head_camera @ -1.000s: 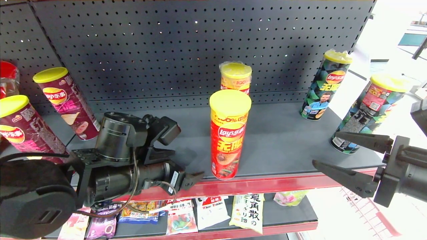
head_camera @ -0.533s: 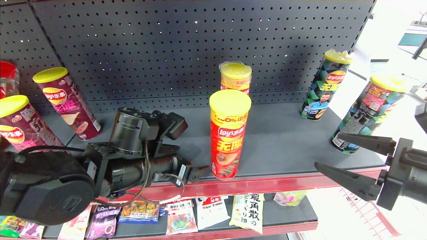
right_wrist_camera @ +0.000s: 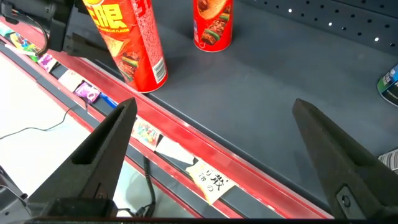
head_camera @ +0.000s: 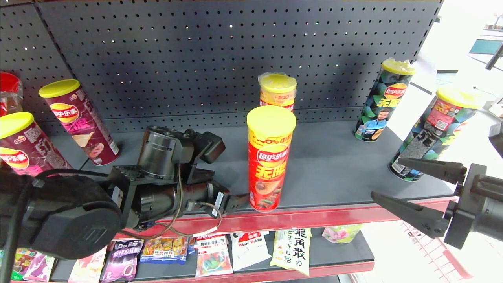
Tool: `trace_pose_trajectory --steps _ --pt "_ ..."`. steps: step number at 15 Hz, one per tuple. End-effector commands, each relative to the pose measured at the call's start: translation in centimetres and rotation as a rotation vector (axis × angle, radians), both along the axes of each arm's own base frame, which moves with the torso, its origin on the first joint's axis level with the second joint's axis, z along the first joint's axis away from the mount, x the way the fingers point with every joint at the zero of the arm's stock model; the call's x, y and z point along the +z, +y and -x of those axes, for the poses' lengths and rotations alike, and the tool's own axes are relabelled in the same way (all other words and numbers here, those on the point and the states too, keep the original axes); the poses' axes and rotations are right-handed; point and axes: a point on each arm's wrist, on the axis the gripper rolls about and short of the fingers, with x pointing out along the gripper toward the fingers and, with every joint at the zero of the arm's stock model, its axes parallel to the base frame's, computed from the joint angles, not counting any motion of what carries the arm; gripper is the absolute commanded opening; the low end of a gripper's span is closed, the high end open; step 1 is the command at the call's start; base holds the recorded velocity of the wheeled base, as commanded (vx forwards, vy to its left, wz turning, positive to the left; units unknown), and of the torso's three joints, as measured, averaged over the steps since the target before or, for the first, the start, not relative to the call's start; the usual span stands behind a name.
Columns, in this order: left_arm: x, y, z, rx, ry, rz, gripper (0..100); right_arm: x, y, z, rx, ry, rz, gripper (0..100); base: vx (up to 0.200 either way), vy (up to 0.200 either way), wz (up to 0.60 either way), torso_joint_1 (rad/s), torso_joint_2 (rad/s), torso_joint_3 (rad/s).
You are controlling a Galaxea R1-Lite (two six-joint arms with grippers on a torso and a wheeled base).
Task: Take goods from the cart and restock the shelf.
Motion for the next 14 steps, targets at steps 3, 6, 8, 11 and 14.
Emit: trace_pose_trajectory --steps 3,6,8,11,14 --pt "-0.18 -0.57 -0.43 -0.008 0.001 0.0 100 -0.05 0.05 -0.09 -0.002 0.011 -0.008 100 0.0 0.0 0.0 0.0 0.0 0.0" --pt "-0.28 -0.88 -0.76 -0.01 0.001 0.0 100 -0.27 0.01 -0.01 -0.002 0.018 -0.008 100 0.0 0.0 0.0 0.0 0.0 0.0" --pt "-0.36 -0.97 -0.89 -0.01 0.002 -0.001 100 -0.23 0.02 -0.02 -0.001 0.017 -0.009 100 0.0 0.0 0.0 0.0 0.0 0.0" --pt "-0.41 -0.99 -0.91 -0.01 0.004 -0.002 100 -0.21 0.04 -0.05 -0.001 0.017 -0.009 100 0.0 0.0 0.0 0.0 0.0 0.0" --pt "-0.5 -1.01 -0.94 -0.01 0.006 -0.003 100 -0.27 0.02 -0.01 -0.001 0.018 -0.008 100 0.0 0.0 0.0 0.0 0.0 0.0"
